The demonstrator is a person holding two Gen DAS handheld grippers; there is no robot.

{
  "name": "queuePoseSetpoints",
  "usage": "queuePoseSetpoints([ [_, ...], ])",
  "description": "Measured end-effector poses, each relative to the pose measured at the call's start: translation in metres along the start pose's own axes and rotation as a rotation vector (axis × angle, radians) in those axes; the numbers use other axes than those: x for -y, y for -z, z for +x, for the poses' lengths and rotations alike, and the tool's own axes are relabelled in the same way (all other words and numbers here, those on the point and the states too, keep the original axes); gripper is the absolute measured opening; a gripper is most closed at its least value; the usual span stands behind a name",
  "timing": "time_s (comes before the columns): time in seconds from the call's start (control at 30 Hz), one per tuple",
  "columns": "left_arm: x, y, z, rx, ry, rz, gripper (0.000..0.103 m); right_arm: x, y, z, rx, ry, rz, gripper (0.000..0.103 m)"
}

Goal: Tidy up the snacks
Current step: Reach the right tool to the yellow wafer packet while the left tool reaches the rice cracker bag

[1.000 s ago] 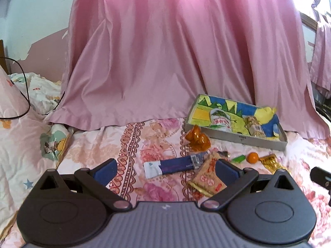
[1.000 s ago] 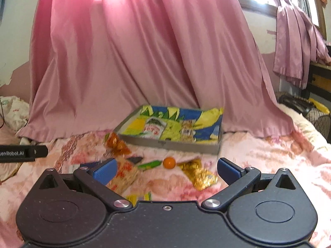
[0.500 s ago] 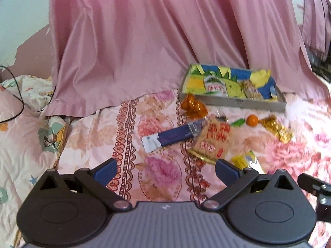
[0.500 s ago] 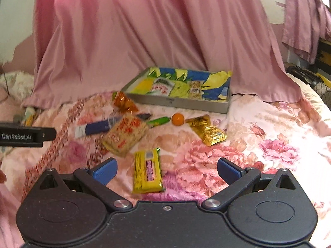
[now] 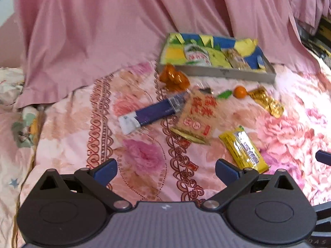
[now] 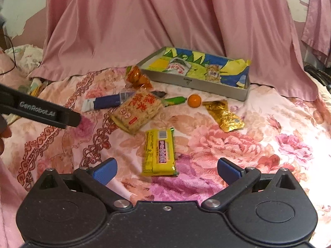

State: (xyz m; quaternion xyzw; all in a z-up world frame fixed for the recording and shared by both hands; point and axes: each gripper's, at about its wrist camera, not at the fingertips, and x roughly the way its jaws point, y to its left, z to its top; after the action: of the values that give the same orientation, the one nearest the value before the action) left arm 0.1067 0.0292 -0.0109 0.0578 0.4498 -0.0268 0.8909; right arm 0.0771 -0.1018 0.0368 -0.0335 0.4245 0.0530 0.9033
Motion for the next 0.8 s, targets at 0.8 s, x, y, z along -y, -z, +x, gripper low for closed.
queuePoseSetpoints([
  [0.8, 0.005, -0.032, 0.067, 0.013, 0.05, 0.141, 0.103, -0.013, -0.014, 0.062, -0.064, 0.003, -0.077, 0.102],
])
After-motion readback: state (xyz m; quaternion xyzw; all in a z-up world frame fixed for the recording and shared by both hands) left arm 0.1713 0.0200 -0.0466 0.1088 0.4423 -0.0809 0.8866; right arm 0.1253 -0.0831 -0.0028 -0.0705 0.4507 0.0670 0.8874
